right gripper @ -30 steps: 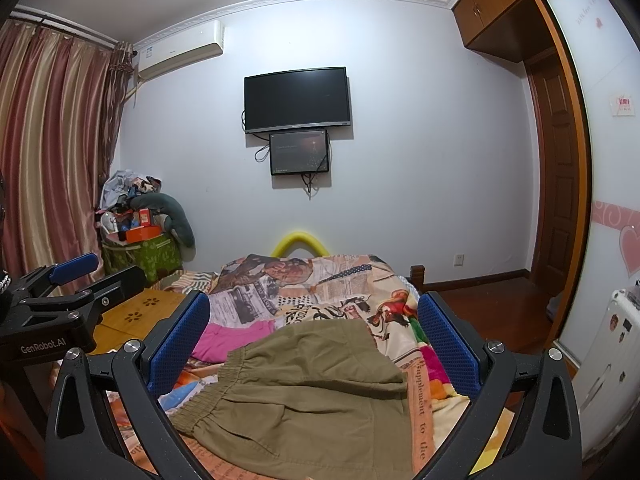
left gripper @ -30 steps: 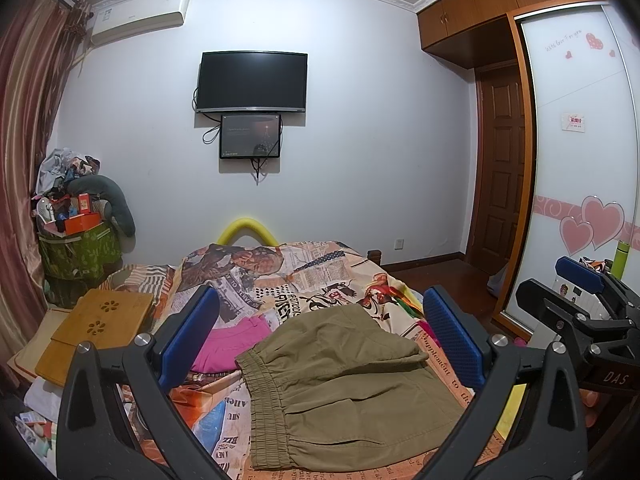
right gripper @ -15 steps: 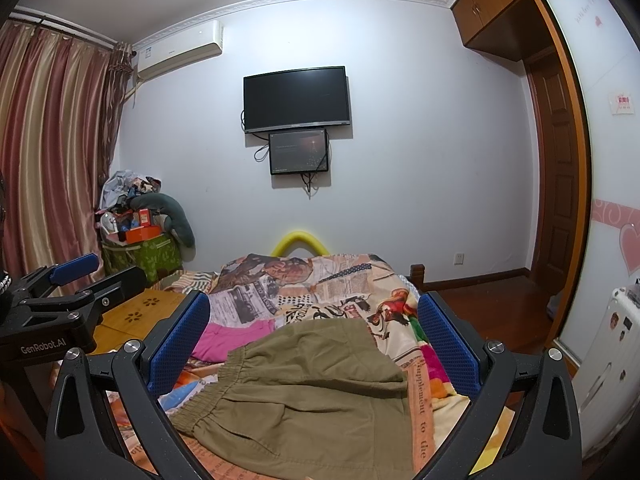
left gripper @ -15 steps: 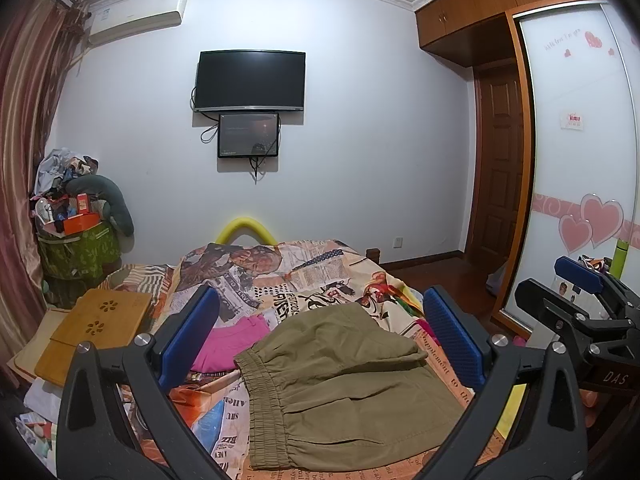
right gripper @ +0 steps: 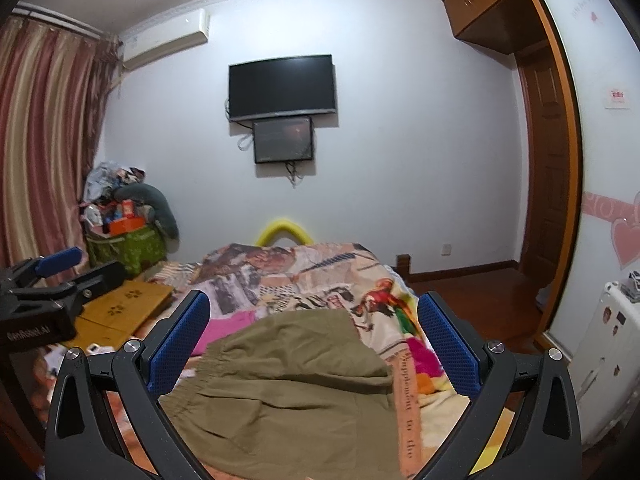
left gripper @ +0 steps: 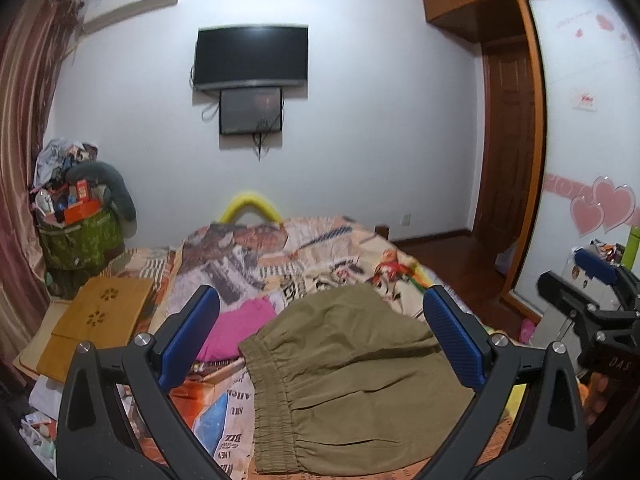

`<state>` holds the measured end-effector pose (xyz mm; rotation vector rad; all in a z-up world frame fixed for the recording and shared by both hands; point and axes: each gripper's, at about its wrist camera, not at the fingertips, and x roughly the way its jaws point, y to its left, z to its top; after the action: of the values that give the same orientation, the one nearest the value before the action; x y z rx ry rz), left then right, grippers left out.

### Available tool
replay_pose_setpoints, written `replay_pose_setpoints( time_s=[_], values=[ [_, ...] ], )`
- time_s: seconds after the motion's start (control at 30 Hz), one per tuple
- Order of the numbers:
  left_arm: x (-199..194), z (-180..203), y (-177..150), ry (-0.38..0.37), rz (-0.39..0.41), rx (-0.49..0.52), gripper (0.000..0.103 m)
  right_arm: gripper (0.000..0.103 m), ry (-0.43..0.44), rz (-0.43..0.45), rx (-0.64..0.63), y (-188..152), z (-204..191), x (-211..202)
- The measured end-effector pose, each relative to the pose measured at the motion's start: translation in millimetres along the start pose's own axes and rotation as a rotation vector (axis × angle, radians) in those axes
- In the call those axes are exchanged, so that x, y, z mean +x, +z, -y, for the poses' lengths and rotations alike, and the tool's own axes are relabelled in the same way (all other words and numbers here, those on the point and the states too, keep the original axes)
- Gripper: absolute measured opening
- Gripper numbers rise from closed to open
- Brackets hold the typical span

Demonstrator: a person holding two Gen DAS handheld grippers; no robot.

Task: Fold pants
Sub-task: 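Lower right gripper onto khaki pant leg edge while left approaches waistband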

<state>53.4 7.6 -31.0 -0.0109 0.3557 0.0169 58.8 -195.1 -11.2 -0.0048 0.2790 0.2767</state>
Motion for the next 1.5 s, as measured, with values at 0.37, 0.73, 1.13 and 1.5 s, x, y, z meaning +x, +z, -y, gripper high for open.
replay_pose_setpoints(
  time_s=[0.37,0.73,1.13,1.5],
  values=[
    [126.1,-40.3,-31.9,0.060,-0.311,-0.001,0.103,0.103,-0.088,-0.248,0.014,-42.1,48.8,80.1],
    [232.7,-98.6,-89.5,0.145,-0.597,-0.077,0.103,0.103,-0.075,-0.483,0.007,-88.2,84.4,154.9],
    [286.5,-102.2,-131.7,0.079,-0.787,-0.053,0.103,0.085,0.013,-0.672,0.044,-129.8,108.8,227.3],
    [298.8,-97.1,-148.6,0.061,-0.831,-0.003,0.103,0.041,0.149,-0.773,0.146,-146.9,107.9,256.1]
  ],
)
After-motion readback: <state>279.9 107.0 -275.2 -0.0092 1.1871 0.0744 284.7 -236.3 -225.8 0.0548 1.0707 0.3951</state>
